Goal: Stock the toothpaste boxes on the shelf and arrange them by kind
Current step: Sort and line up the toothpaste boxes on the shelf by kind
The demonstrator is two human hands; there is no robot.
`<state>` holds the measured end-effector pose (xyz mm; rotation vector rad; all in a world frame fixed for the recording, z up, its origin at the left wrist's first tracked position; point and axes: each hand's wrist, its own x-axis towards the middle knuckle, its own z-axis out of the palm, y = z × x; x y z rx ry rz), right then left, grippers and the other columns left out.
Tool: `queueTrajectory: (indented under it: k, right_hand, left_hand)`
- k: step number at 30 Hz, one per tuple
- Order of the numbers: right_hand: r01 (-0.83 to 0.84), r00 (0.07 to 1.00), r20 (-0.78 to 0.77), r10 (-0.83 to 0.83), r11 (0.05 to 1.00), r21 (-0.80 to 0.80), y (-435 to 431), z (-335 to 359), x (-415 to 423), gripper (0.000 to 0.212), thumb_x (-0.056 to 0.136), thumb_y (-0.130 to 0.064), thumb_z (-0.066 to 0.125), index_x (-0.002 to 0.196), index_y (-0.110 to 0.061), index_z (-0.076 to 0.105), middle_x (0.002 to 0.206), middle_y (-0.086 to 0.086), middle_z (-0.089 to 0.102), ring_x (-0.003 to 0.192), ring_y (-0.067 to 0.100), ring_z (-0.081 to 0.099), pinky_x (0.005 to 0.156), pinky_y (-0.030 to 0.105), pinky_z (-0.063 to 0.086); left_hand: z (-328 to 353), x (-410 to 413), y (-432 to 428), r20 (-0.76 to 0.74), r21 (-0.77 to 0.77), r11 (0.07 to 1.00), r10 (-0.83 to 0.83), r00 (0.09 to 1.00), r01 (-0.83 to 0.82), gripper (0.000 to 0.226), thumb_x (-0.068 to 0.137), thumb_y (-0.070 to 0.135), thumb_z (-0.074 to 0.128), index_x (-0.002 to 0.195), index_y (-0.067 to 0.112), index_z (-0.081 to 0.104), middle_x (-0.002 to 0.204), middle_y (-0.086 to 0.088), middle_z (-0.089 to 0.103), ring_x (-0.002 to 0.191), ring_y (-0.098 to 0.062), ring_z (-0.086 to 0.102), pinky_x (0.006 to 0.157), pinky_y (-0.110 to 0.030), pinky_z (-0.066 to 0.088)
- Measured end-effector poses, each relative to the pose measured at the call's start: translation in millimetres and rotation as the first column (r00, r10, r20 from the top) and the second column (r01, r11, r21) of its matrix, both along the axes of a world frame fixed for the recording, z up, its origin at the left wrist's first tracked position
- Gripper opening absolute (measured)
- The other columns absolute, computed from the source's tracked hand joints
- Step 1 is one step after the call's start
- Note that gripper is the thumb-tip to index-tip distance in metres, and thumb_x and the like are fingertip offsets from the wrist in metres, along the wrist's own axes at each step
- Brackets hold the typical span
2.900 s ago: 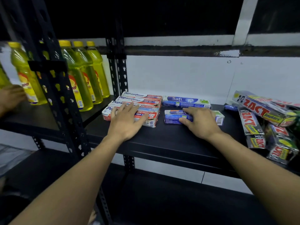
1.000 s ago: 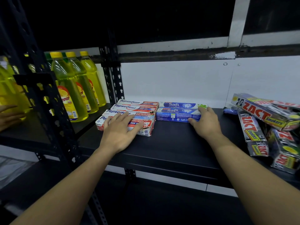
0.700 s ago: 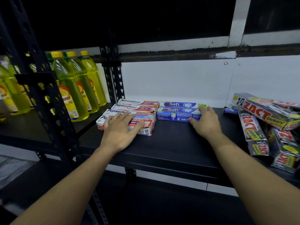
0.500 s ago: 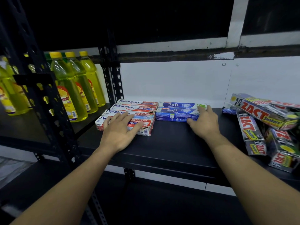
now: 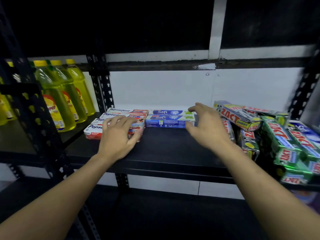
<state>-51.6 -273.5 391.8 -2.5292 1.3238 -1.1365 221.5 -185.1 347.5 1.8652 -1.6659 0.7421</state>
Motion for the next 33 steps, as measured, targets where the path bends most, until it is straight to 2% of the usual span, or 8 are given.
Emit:
queueTrajectory:
  k: [3, 6, 13, 19, 24, 28, 30, 33]
  right_hand:
    - [0.031, 0.999, -0.017, -0.033, 0.997, -0.076, 18, 16, -32, 0.04, 0.085, -0.024, 0.064, 0.123, -0.013, 0.063, 0.132, 0.007, 0.059, 0.125, 0.032, 0.049, 0.101, 0.035, 0.039]
    - [0.073, 0.997, -0.029, -0.077, 0.991, -0.115, 25, 20, -65, 0.039, 0.083, -0.03, 0.06, 0.12, -0.016, 0.064, 0.125, 0.001, 0.063, 0.12, 0.029, 0.053, 0.099, 0.037, 0.045]
    - [0.231, 0.969, -0.052, -0.24, 0.963, -0.137, 24, 16, -146, 0.038, 0.08, -0.038, 0.057, 0.114, -0.022, 0.065, 0.114, -0.001, 0.069, 0.106, 0.03, 0.059, 0.092, 0.04, 0.048]
    - [0.376, 0.927, 0.029, -0.375, 0.921, -0.099, 20, 12, -219, 0.031, 0.086, -0.027, 0.061, 0.116, -0.02, 0.067, 0.104, 0.007, 0.073, 0.102, 0.031, 0.062, 0.082, 0.038, 0.047]
    - [0.562, 0.805, -0.119, -0.581, 0.812, -0.16, 13, -23, -275, 0.024, 0.085, -0.015, 0.06, 0.106, -0.011, 0.069, 0.094, 0.015, 0.07, 0.096, 0.038, 0.06, 0.081, 0.046, 0.046]
    - [0.554, 0.741, -0.288, -0.607, 0.794, -0.249, 11, -55, -294, 0.018, 0.088, -0.019, 0.058, 0.103, -0.015, 0.068, 0.11, 0.003, 0.071, 0.128, 0.035, 0.045, 0.105, 0.051, 0.024]
    - [0.543, 0.741, -0.32, -0.591, 0.807, -0.233, 12, -67, -297, 0.018, 0.091, -0.022, 0.055, 0.107, -0.017, 0.064, 0.116, -0.003, 0.068, 0.136, 0.033, 0.037, 0.108, 0.054, 0.013]
    - [0.533, 0.76, -0.284, -0.585, 0.81, -0.244, 20, -72, -298, 0.021, 0.091, -0.018, 0.058, 0.111, -0.017, 0.064, 0.119, -0.003, 0.068, 0.139, 0.033, 0.036, 0.109, 0.057, 0.012]
  left_hand:
    - [4, -45, -12, -0.073, -0.004, 0.996, -0.088, 0.993, 0.088, 0.053, 0.092, 0.061, 0.039, 0.126, 0.027, 0.062, 0.129, 0.007, 0.063, 0.127, -0.018, 0.048, 0.107, -0.041, 0.026]
    - [4, -102, -26, -0.168, 0.082, 0.973, -0.2, 0.965, 0.216, 0.063, 0.089, 0.067, 0.035, 0.135, 0.028, 0.054, 0.139, 0.006, 0.056, 0.134, -0.017, 0.042, 0.11, -0.04, 0.026]
    - [-6, -217, -52, -0.414, 0.158, 0.854, -0.398, 0.818, 0.496, 0.068, 0.094, 0.067, 0.044, 0.15, 0.031, 0.033, 0.158, 0.009, 0.035, 0.143, -0.012, 0.03, 0.115, -0.04, 0.022]
    - [-14, -229, -62, -0.357, 0.327, 0.799, -0.389, 0.849, 0.504, 0.073, 0.093, 0.075, 0.029, 0.156, 0.042, 0.015, 0.165, 0.014, 0.014, 0.151, -0.011, 0.015, 0.12, -0.05, 0.019]
    - [-16, -229, -64, -0.361, 0.353, 0.791, -0.379, 0.852, 0.501, 0.074, 0.093, 0.077, 0.026, 0.156, 0.043, 0.01, 0.165, 0.017, 0.011, 0.15, -0.013, 0.019, 0.118, -0.055, 0.025]
    - [-16, -229, -64, -0.376, 0.349, 0.789, -0.376, 0.847, 0.506, 0.074, 0.092, 0.078, 0.025, 0.156, 0.045, 0.011, 0.165, 0.017, 0.012, 0.149, -0.015, 0.022, 0.117, -0.055, 0.028]
    - [-15, -230, -64, -0.381, 0.352, 0.788, -0.372, 0.846, 0.505, 0.073, 0.092, 0.078, 0.025, 0.156, 0.044, 0.012, 0.165, 0.017, 0.014, 0.149, -0.016, 0.024, 0.116, -0.055, 0.029]
    - [-15, -230, -63, -0.39, 0.358, 0.787, -0.362, 0.846, 0.502, 0.074, 0.091, 0.078, 0.024, 0.156, 0.044, 0.013, 0.164, 0.014, 0.017, 0.147, -0.018, 0.027, 0.115, -0.054, 0.031]
